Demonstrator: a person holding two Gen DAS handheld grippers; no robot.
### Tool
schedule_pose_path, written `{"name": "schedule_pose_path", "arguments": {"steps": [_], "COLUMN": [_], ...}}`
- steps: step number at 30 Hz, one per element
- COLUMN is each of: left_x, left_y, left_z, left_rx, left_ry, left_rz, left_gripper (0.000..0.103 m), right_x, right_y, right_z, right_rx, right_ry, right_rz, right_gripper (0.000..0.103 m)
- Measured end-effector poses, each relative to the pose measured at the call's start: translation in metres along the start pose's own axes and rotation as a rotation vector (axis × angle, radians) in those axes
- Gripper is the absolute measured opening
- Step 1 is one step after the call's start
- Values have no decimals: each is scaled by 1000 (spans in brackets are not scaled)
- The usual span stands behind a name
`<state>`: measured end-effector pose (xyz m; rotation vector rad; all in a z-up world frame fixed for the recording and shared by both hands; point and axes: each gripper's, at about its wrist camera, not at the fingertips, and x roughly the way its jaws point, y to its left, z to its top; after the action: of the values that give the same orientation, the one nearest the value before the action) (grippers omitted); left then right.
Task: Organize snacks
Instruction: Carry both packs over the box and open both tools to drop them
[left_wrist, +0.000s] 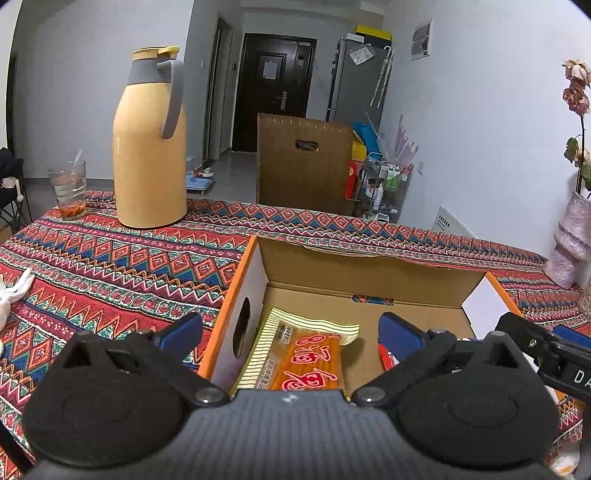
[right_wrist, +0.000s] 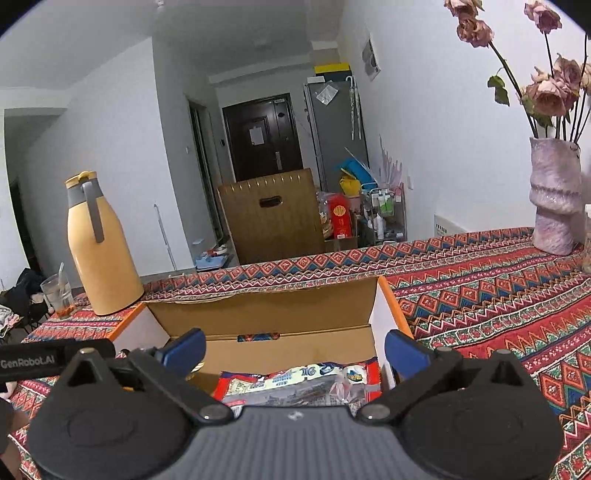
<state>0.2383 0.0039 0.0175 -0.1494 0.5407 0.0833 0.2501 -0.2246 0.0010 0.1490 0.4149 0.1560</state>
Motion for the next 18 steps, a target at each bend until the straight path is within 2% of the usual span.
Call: {"name": "schedule_pose_path", "arguments": {"steps": [4, 13, 18], "left_x": [-7, -43, -60], "left_y": [0, -4, 0], "left_z": [2, 14, 11], "left_rx": [2, 25, 35], "left_ry": [-3, -64, -69], "left_rz": [2, -2, 2], "left_gripper": [103, 103, 103], "right_x": [-6, -38, -57], "right_y": [1, 7, 11], "right_z": [4, 18, 19], "right_rx": [-10, -40, -68], "right_ry": [-18, -101, -113], "right_rz": [-5, -14, -9], "right_gripper": [103, 103, 103]}}
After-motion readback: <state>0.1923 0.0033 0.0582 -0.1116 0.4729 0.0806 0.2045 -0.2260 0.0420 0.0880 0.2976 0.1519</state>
